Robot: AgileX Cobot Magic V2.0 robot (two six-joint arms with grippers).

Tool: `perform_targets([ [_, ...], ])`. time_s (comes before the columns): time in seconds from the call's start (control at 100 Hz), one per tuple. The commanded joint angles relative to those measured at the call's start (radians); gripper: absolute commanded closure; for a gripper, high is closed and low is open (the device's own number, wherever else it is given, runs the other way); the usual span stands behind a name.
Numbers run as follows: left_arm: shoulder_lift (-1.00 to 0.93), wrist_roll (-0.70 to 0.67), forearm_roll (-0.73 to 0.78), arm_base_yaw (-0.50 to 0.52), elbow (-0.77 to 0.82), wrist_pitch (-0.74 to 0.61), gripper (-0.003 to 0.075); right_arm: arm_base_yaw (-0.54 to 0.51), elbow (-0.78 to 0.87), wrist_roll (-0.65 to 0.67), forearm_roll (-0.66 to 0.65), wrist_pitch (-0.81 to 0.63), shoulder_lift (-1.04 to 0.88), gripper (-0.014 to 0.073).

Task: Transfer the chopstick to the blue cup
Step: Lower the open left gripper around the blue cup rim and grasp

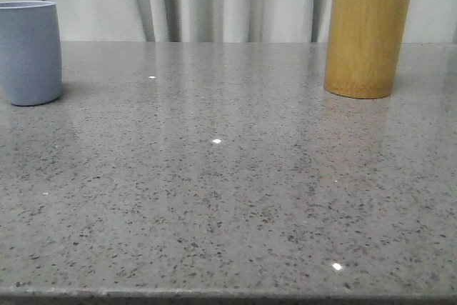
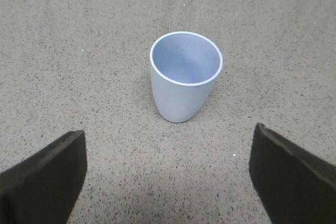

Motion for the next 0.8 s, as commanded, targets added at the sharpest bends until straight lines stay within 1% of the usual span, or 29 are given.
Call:
perform_targets([
  [0.0, 0.08, 0.001, -0.016, 0.003, -0.072, -0.083, 0.0111, 0.001, -0.032, -0.012, -0.01, -0.08, 0.012, -0.0021],
  [0.25, 0.33, -0.001, -0.016, 0.003, -0.243, -0.073, 0.0111, 0.001, -0.032, -0.012, -0.01, -0.079, 0.012, -0.0021],
  [0.43, 0.452, -0.001, -0.016, 0.003, -0.334, -0.069, 0.0111, 0.001, -0.032, -0.012, -0.01, -0.077, 0.012, -0.0021],
  [0.79, 0.61, -0.001, -0.009, 0.005, -0.358, -0.078, 0.0111, 0.001, -0.032, -0.012, -0.01, -0.071, 0.012, -0.0021],
])
